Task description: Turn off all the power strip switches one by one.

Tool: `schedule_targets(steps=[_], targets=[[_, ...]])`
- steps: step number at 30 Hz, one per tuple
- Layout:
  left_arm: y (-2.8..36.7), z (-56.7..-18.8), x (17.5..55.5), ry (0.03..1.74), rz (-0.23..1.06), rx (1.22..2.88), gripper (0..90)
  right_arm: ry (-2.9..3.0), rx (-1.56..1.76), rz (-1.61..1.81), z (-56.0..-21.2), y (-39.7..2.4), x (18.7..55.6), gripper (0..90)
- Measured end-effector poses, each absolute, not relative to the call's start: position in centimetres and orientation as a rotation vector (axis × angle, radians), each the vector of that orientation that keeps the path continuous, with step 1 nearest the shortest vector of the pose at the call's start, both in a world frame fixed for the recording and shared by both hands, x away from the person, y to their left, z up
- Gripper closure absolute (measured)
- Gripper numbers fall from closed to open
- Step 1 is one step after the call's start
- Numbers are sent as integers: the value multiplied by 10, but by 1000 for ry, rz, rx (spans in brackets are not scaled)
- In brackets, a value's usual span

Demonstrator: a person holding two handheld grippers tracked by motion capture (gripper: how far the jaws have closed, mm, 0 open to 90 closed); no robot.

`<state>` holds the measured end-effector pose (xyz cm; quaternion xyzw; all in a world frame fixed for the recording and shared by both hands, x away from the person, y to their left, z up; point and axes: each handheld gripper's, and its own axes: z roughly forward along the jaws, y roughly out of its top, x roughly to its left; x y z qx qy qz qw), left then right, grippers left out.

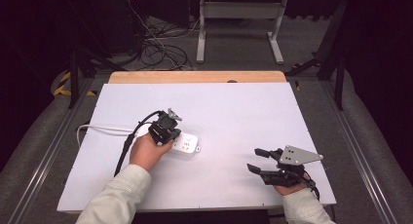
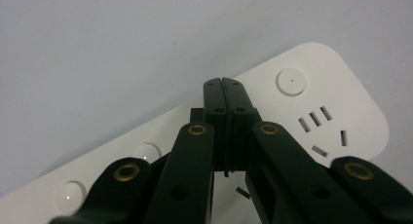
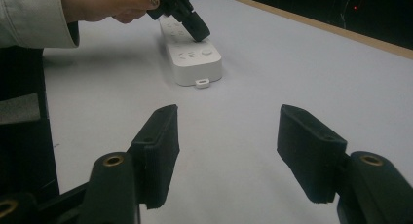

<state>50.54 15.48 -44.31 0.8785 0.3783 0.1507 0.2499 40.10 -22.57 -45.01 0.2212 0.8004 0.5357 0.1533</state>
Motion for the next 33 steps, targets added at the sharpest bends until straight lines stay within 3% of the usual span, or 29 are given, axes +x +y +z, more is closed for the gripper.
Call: schedule_targets(steps=[14, 18, 33], targets=[[156, -444, 505, 1052, 390, 2372, 900, 2295, 637, 1535, -450, -225, 401, 413], [167, -422, 501, 1045, 385, 2245, 900, 2292, 635, 1539, -450, -227, 401, 411], [172, -406, 499, 1026, 442, 2242, 900, 2293, 635, 1541, -450, -227, 402, 411]])
